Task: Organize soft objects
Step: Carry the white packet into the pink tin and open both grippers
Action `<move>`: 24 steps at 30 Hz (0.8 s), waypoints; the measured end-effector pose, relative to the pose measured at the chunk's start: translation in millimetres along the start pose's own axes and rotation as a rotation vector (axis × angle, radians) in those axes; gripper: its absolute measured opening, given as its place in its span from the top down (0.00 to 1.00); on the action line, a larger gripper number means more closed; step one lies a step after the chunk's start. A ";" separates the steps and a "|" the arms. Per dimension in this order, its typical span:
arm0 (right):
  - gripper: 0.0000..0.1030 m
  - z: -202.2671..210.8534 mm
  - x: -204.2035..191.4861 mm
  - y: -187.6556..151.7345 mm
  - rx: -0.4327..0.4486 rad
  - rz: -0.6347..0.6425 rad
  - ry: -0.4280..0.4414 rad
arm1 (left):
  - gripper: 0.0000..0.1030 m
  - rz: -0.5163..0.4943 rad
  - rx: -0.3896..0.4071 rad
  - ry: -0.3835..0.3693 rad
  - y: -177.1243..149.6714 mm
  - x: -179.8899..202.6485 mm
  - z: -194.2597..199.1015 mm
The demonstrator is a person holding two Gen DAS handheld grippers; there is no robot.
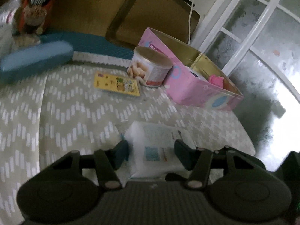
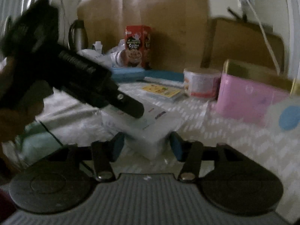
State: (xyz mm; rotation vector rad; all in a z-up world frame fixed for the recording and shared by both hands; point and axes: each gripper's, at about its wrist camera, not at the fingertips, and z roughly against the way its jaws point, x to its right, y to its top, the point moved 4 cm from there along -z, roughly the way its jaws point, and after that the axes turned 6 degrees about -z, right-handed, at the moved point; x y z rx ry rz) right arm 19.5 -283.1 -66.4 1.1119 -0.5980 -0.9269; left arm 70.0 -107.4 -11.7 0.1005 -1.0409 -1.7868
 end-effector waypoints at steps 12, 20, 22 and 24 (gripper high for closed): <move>0.36 15.4 122.3 86.1 0.268 -0.038 -0.351 | 0.10 -0.254 0.152 -0.050 135.5 115.4 -52.5; 0.14 -5.9 164.5 74.6 0.256 -0.131 -0.563 | 0.11 -0.231 0.165 0.037 130.9 117.6 -86.2; 0.16 6.9 151.2 68.9 0.313 -0.151 -0.563 | 0.11 -0.250 0.197 0.042 116.9 105.8 -63.0; 0.33 16.7 134.9 67.2 0.376 -0.177 -0.509 | 0.11 -0.251 0.219 0.044 96.3 87.8 -33.5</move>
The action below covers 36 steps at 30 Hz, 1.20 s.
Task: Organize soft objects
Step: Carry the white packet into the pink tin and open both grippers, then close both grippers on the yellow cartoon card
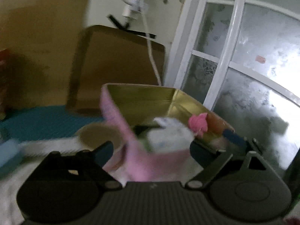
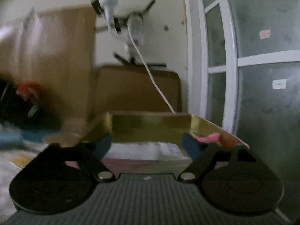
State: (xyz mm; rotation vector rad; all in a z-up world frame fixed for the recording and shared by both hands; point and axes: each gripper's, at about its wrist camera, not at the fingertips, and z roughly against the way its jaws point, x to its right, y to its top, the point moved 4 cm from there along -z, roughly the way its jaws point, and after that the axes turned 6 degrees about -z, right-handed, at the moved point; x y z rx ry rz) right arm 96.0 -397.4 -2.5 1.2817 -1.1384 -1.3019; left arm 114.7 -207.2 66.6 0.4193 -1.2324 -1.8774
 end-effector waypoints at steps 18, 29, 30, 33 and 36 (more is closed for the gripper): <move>0.41 -98.7 -159.6 -44.4 -0.464 0.099 0.387 | 0.13 0.260 -0.014 0.316 -124.9 -157.1 121.4; 0.35 -76.2 -177.0 -62.0 -0.580 -0.016 0.517 | 0.13 0.307 0.011 0.265 -127.8 -161.9 124.6; 0.35 -64.5 -181.3 -64.4 -0.588 -0.016 0.555 | 0.13 0.314 0.016 0.261 -128.1 -162.7 125.1; 0.35 -28.2 -192.4 -69.5 -0.569 0.058 0.611 | 0.13 0.336 0.026 0.251 -129.0 -165.4 126.6; 0.33 -1.4 -193.1 -72.4 -0.563 0.091 0.660 | 0.13 0.360 0.034 0.230 -129.6 -168.8 128.1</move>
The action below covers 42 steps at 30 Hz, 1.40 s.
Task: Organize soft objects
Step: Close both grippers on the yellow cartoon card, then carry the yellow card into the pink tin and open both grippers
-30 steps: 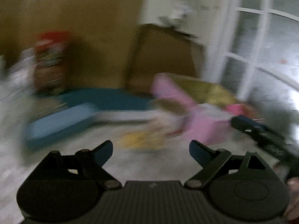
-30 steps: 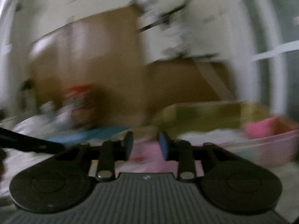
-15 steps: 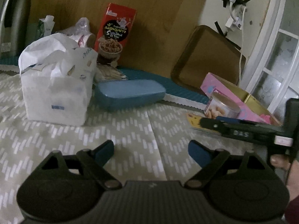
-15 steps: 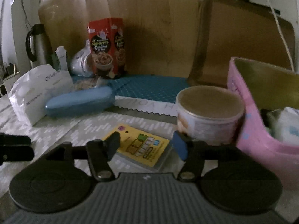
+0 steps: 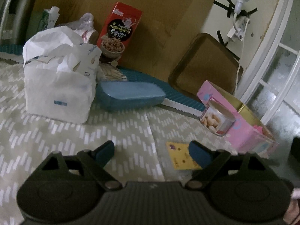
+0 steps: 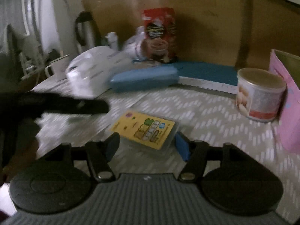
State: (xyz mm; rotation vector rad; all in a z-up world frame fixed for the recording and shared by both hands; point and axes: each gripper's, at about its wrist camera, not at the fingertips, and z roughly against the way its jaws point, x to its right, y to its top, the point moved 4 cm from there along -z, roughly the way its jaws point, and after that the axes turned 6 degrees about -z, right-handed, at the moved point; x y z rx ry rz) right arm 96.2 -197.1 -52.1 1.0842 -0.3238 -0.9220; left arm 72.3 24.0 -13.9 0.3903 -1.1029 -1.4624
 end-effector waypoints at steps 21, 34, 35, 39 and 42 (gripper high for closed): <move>0.40 67.6 7.8 -9.5 0.232 0.153 -0.245 | 0.31 -0.153 -0.078 -0.159 16.0 104.3 -22.3; 0.47 126.6 155.7 27.4 0.347 -0.046 -0.525 | 0.31 -0.304 -0.140 -0.313 63.3 262.9 -136.9; 0.49 121.1 166.5 29.0 0.325 -0.071 -0.538 | 0.30 -0.311 -0.157 -0.308 61.8 269.9 -146.9; 0.25 102.1 202.5 43.6 0.316 -0.074 -0.688 | 0.22 -0.358 -0.162 -0.251 55.9 284.7 -167.7; 0.32 93.8 212.9 49.7 0.306 -0.007 -0.845 | 0.20 -0.315 -0.148 -0.258 59.5 280.3 -162.0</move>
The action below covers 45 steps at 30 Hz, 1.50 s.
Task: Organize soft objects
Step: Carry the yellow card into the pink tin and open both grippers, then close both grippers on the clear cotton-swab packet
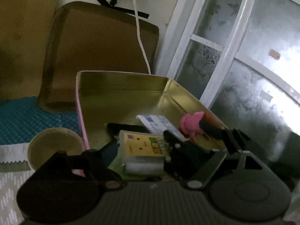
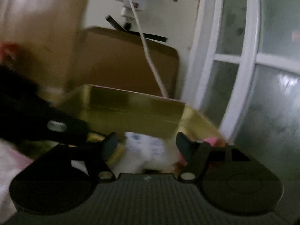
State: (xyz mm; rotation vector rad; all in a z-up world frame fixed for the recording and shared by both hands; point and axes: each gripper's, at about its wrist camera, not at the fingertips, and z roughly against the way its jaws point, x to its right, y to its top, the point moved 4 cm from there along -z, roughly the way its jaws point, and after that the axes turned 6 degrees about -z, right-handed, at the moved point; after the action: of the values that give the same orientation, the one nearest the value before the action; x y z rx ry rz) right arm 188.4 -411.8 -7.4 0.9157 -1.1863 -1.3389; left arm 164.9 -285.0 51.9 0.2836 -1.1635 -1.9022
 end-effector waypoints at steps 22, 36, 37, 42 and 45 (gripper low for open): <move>0.34 92.6 -93.0 -6.7 0.025 -0.140 0.388 | 0.18 0.005 0.081 0.237 -107.3 -98.5 155.1; 0.34 -19.7 -314.6 68.1 -0.329 -0.113 0.752 | 0.18 0.222 0.160 0.469 -165.7 -210.1 227.1; 0.34 -34.0 -332.2 72.0 -0.368 -0.079 0.744 | 0.18 0.214 0.170 0.468 -166.1 -208.0 228.9; 0.34 -88.9 -385.1 65.8 -0.575 -0.077 0.687 | 0.18 0.174 0.209 0.446 -165.3 -201.6 232.6; 0.52 -95.6 -397.3 60.1 -0.616 -0.113 0.738 | 0.18 0.184 0.222 0.430 -164.9 -203.7 233.6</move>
State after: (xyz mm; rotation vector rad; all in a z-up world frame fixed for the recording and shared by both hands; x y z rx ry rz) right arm 345.4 -29.7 -9.2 0.8970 -0.1397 -1.1826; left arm 61.2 45.9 -2.8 0.6492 -1.0631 -1.4598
